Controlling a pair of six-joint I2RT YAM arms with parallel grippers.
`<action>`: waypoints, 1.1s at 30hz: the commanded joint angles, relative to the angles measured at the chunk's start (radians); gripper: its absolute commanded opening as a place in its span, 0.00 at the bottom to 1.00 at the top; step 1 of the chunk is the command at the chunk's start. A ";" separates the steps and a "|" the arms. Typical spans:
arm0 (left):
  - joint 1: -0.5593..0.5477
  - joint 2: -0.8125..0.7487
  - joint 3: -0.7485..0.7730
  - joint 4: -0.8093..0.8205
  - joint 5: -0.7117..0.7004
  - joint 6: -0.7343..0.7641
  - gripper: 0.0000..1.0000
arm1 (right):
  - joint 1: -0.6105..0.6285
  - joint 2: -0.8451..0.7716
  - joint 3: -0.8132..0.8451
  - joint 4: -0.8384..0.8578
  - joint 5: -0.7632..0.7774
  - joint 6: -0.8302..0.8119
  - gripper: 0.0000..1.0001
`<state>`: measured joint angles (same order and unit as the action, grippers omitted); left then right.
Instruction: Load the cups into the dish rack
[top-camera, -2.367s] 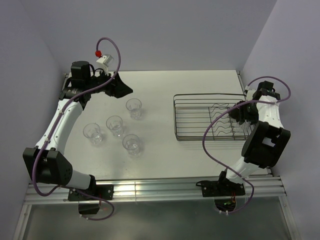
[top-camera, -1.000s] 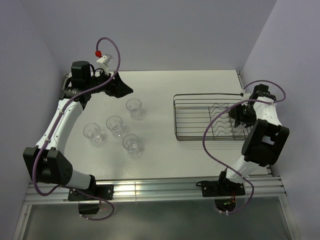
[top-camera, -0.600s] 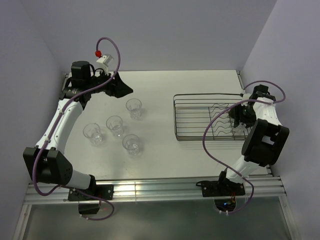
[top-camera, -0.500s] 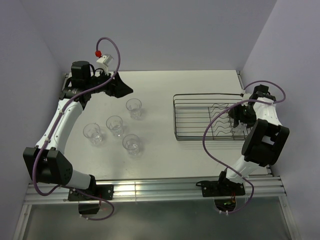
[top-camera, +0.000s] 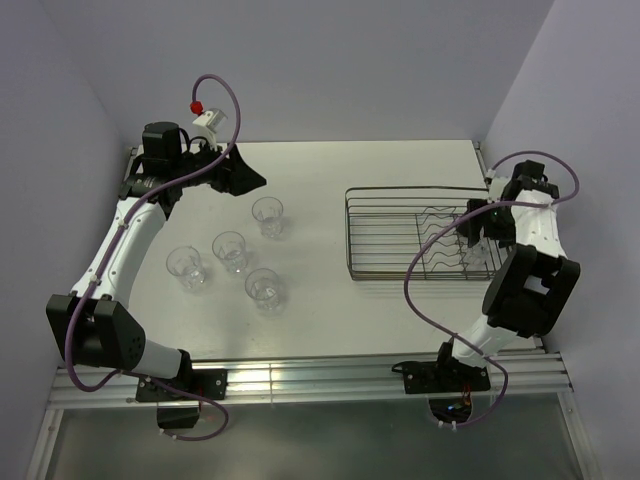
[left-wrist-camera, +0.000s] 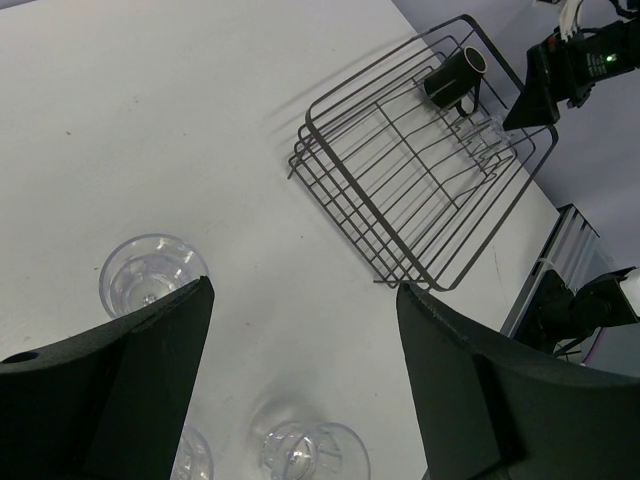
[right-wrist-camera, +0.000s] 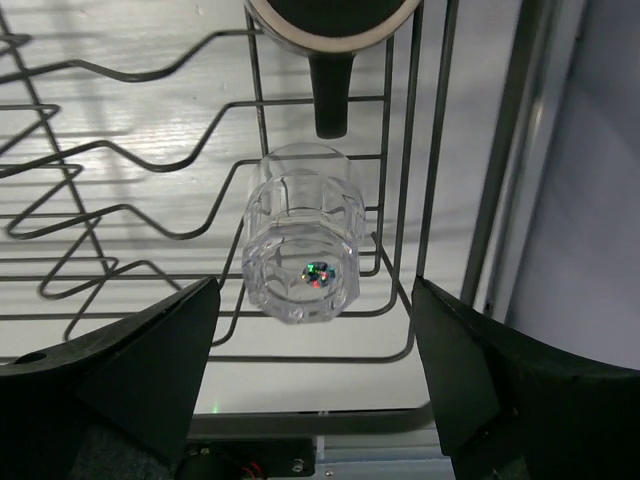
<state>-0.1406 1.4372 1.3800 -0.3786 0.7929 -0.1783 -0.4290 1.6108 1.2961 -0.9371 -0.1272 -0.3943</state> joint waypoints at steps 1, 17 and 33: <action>0.004 -0.031 -0.002 0.040 0.016 -0.006 0.81 | 0.003 -0.075 0.087 -0.042 -0.032 -0.003 0.84; 0.010 -0.080 -0.018 -0.028 -0.044 0.051 0.81 | 0.146 -0.120 0.354 -0.138 -0.187 0.096 0.79; 0.016 0.015 -0.012 -0.256 -0.296 0.206 0.80 | 0.562 -0.222 0.143 0.201 -0.246 0.261 0.79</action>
<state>-0.1192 1.4021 1.3022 -0.5903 0.5819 -0.0238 0.0967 1.4479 1.4689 -0.8497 -0.3649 -0.1757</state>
